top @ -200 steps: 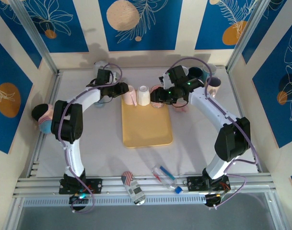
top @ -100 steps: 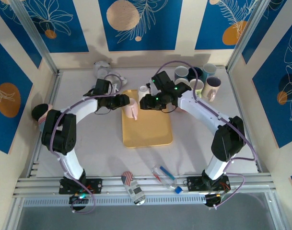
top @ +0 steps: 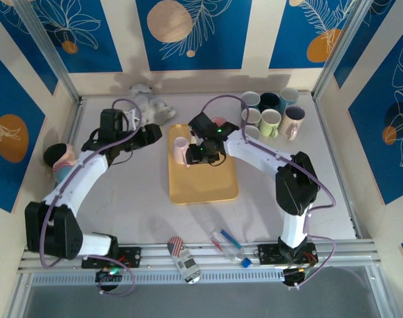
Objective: Turn the mug right side up
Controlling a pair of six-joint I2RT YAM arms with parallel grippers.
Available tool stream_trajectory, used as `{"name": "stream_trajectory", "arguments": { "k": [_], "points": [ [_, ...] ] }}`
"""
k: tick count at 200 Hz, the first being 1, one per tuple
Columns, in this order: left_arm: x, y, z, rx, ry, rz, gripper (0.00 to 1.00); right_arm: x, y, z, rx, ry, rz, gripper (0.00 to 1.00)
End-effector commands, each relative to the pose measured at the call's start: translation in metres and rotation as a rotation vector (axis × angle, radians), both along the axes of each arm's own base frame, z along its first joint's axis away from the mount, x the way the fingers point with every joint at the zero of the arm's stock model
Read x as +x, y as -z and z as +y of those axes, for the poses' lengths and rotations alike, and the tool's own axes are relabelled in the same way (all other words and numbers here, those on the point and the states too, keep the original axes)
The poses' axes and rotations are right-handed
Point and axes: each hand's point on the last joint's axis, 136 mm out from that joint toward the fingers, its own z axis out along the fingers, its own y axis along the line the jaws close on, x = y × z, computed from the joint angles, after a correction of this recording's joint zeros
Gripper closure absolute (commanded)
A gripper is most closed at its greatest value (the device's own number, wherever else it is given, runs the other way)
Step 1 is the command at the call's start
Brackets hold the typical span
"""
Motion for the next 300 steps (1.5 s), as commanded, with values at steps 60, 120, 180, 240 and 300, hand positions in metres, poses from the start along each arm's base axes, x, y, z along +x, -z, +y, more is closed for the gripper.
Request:
{"name": "stream_trajectory", "arguments": {
  "k": [60, 120, 180, 240, 300],
  "points": [
    [-0.049, 0.042, -0.01, -0.154, -0.139, 0.196, 0.39, 0.015, -0.046, -0.005, 0.11, 0.063, 0.023, 0.54],
    [-0.049, 0.056, -0.054, 0.285, -0.095, 0.184, 0.47, 0.008, -0.083, -0.059, 0.208, 0.169, 0.033, 0.54],
    [-0.035, 0.088, -0.087, 0.542, -0.102, 0.313, 0.52, -0.003, -0.082, -0.099, 0.301, 0.227, 0.034, 0.54],
    [-0.016, 0.097, -0.102, 0.611, -0.141, 0.33, 0.53, -0.012, -0.092, -0.106, 0.459, 0.179, 0.073, 0.54],
    [-0.01, 0.112, -0.109, 0.638, -0.159, 0.351, 0.59, -0.016, -0.096, -0.111, 0.524, 0.166, 0.069, 0.54]
  ]
}}
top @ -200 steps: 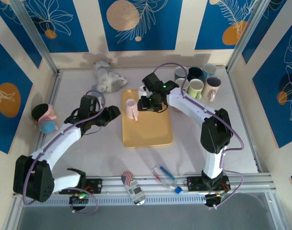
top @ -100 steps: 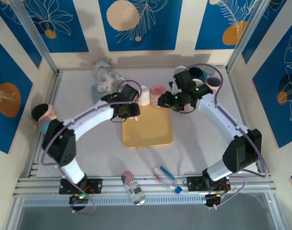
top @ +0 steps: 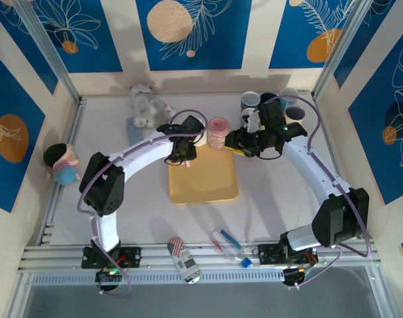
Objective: Turn the mug right side up
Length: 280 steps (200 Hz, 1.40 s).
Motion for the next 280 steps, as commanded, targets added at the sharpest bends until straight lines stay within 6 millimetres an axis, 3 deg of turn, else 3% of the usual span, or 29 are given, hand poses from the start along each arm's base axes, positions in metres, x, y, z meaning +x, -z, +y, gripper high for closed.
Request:
{"name": "stream_trajectory", "arguments": {
  "k": [1, 110, 131, 186, 219, 280],
  "points": [
    [0.0, 0.002, -0.001, 0.029, -0.022, 0.006, 0.59, -0.008, -0.006, 0.005, 0.052, -0.049, -0.014, 0.54],
    [0.006, 0.018, 0.005, 0.1, -0.065, 0.028, 0.67, -0.008, -0.01, 0.001, 0.079, -0.058, -0.036, 0.54],
    [0.005, 0.02, 0.007, 0.098, -0.066, 0.021, 0.75, -0.007, -0.014, -0.001, 0.085, -0.053, -0.042, 0.54],
    [0.008, 0.019, 0.008, 0.113, -0.039, 0.007, 0.75, -0.008, -0.018, -0.002, 0.091, -0.041, -0.046, 0.54],
    [0.009, 0.025, 0.006, 0.118, -0.037, 0.016, 0.67, -0.009, -0.018, -0.003, 0.087, -0.036, -0.049, 0.54],
    [0.01, 0.032, 0.002, 0.118, -0.025, 0.034, 0.72, -0.006, -0.019, -0.006, 0.088, -0.04, -0.055, 0.54]
  ]
}}
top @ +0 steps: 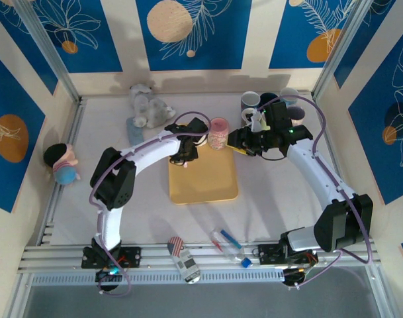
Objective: Turn the mug right side up
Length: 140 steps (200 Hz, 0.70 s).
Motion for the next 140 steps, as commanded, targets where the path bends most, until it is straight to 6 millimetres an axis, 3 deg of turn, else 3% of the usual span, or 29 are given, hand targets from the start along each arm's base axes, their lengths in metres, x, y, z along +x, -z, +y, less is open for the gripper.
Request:
{"name": "stream_trajectory", "arguments": {
  "k": [1, 34, 103, 140],
  "points": [
    [-0.001, 0.008, -0.002, 0.025, 0.013, 0.017, 0.72, -0.005, -0.006, -0.001, 0.021, -0.018, -0.004, 0.54],
    [-0.003, 0.015, 0.0, 0.04, 0.017, 0.03, 0.72, -0.004, -0.007, -0.002, 0.024, -0.017, -0.007, 0.54],
    [0.004, 0.01, -0.001, 0.048, 0.034, 0.012, 0.87, -0.003, -0.006, -0.004, 0.025, -0.013, -0.001, 0.55],
    [0.012, -0.021, -0.006, -0.007, 0.081, -0.076, 0.96, -0.005, 0.002, -0.005, 0.021, -0.005, 0.021, 0.55]
  ]
}}
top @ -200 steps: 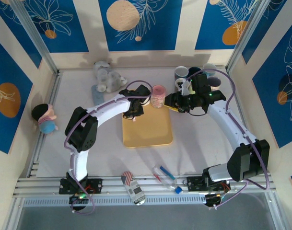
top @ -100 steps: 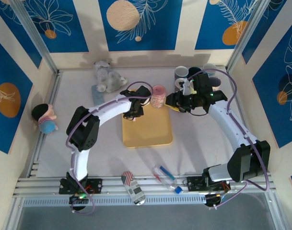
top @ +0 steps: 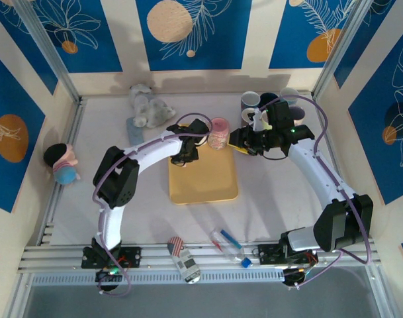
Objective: Turn the mug right side up
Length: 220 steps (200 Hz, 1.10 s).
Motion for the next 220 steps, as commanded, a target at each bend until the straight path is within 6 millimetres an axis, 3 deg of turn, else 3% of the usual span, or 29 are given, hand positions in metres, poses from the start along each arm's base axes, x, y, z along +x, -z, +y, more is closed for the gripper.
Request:
{"name": "stream_trajectory", "arguments": {
  "k": [1, 61, 139, 220],
  "points": [
    [0.01, -0.033, -0.005, -0.039, 0.047, -0.092, 0.96, -0.007, 0.003, 0.0, 0.01, -0.016, 0.018, 0.55],
    [0.002, -0.111, -0.008, -0.235, 0.118, -0.243, 1.0, -0.01, 0.002, 0.004, 0.03, -0.009, 0.04, 0.55],
    [-0.016, -0.197, 0.019, -0.663, 0.164, -0.454, 1.0, -0.017, -0.025, 0.025, 0.192, -0.057, 0.024, 0.55],
    [-0.034, -0.245, 0.067, -0.894, 0.131, -0.613, 1.0, -0.024, -0.043, 0.052, 0.227, -0.123, -0.005, 0.55]
  ]
}}
